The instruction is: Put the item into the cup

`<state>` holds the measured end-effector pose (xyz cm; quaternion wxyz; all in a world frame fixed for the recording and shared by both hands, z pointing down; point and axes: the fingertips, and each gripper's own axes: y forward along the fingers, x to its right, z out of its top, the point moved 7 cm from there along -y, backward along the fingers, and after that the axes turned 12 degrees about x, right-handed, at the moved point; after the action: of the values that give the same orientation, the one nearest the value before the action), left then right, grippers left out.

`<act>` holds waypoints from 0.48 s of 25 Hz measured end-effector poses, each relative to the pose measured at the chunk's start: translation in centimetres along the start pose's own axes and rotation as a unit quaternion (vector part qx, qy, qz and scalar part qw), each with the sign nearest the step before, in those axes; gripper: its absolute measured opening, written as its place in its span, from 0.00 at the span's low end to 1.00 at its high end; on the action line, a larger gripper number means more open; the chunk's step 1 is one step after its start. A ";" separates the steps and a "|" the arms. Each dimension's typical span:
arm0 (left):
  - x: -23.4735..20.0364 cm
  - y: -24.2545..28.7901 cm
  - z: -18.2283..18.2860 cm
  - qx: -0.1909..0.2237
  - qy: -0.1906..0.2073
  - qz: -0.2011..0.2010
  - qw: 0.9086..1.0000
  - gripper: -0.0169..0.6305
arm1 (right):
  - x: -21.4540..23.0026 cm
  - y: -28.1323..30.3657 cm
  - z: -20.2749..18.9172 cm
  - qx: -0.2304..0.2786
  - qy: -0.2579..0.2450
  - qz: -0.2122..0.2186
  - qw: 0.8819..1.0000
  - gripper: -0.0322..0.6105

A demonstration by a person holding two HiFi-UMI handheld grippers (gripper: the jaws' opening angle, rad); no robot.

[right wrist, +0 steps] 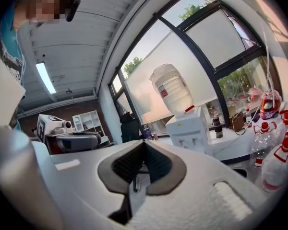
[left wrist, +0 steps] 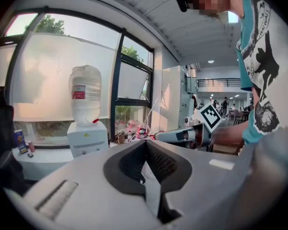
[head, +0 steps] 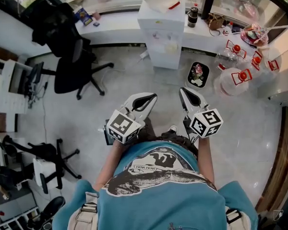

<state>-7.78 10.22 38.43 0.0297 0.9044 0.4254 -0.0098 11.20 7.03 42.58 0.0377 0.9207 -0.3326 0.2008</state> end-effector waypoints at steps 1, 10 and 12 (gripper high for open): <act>-1.1 -0.4 0.0 0.008 -0.011 0.005 1.000 0.05 | 0.0 0.7 -0.1 0.001 0.000 -0.005 1.000 0.05; -9.3 -1.4 0.3 0.018 -0.051 -0.004 0.999 0.05 | -1.3 8.0 -1.1 -0.013 -0.022 -0.024 0.999 0.05; -10.2 -1.5 0.2 0.010 -0.056 -0.007 0.998 0.05 | -1.8 9.2 -1.2 -0.016 -0.023 -0.021 0.999 0.05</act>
<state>-15.46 3.30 38.64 0.0439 0.8997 0.4294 -0.0649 3.76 1.15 42.40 0.0490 0.9311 -0.3171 0.1733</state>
